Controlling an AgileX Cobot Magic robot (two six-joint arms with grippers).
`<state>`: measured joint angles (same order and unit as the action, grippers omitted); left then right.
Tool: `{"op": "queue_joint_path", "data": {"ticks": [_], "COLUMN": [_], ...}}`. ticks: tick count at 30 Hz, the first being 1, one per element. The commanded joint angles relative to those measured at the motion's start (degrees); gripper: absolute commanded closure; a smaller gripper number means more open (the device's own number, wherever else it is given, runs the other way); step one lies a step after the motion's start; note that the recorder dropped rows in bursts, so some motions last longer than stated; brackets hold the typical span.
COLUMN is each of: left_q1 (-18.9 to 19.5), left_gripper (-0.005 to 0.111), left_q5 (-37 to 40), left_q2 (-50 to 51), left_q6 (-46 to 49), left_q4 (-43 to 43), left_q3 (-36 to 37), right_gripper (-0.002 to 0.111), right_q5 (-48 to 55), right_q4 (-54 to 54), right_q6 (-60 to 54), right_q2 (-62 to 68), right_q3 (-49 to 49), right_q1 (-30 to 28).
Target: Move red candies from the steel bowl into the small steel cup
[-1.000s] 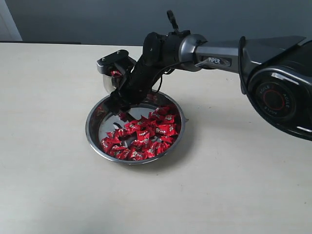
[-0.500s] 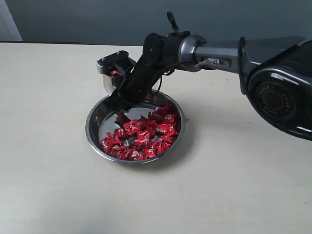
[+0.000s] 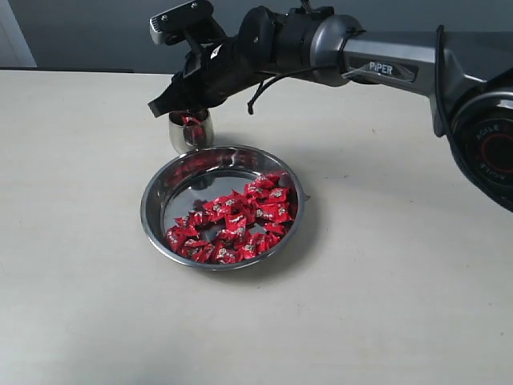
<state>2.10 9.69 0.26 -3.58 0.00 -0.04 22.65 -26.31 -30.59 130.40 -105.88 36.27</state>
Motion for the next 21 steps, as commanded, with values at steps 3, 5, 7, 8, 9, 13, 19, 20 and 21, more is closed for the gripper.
{"op": "queue_joint_path", "data": {"ticks": [3,5,7,8,9,13,19,20,21], "left_q1": [0.07,0.07,0.07,0.07,0.07,0.07,0.07,0.07,0.07], "left_gripper": [0.106,0.106,0.106,0.106,0.106,0.106,0.106,0.106,0.106], "left_q5": [-0.34,-0.34,-0.34,-0.34,-0.34,-0.34,-0.34,-0.34,-0.34], "left_q2": [-0.26,-0.26,-0.26,-0.26,-0.26,-0.26,-0.26,-0.26,-0.26], "left_q6": [-0.25,-0.25,-0.25,-0.25,-0.25,-0.25,-0.25,-0.25,-0.25], "left_q4": [0.00,0.00,0.00,0.00,0.00,0.00,0.00,0.00,0.00], "left_q3": [0.04,0.04,0.04,0.04,0.04,0.04,0.04,0.04,0.04], "right_gripper": [0.109,0.109,0.108,0.105,0.100,0.077,0.069,0.069,0.069], "right_q5": [-6.07,-6.85,-6.86,-6.60,-6.50,-6.90,-7.40,-7.58,-7.76], "right_q4": [0.57,0.57,0.57,0.57,0.75,0.91,0.91,0.91,0.91], "right_q6": [-0.17,-0.17,-0.17,-0.17,-0.17,-0.17,-0.17,-0.17,-0.17], "right_q2": [1.71,2.15,2.42,2.42,2.42,2.42,2.42,2.42,2.42], "right_q3": [-0.26,-0.26,-0.26,-0.26,-0.26,-0.26,-0.26,-0.26,-0.26], "right_q1": [-0.29,-0.29,-0.29,-0.29,-0.29,-0.29,-0.29,-0.29,-0.29]}}
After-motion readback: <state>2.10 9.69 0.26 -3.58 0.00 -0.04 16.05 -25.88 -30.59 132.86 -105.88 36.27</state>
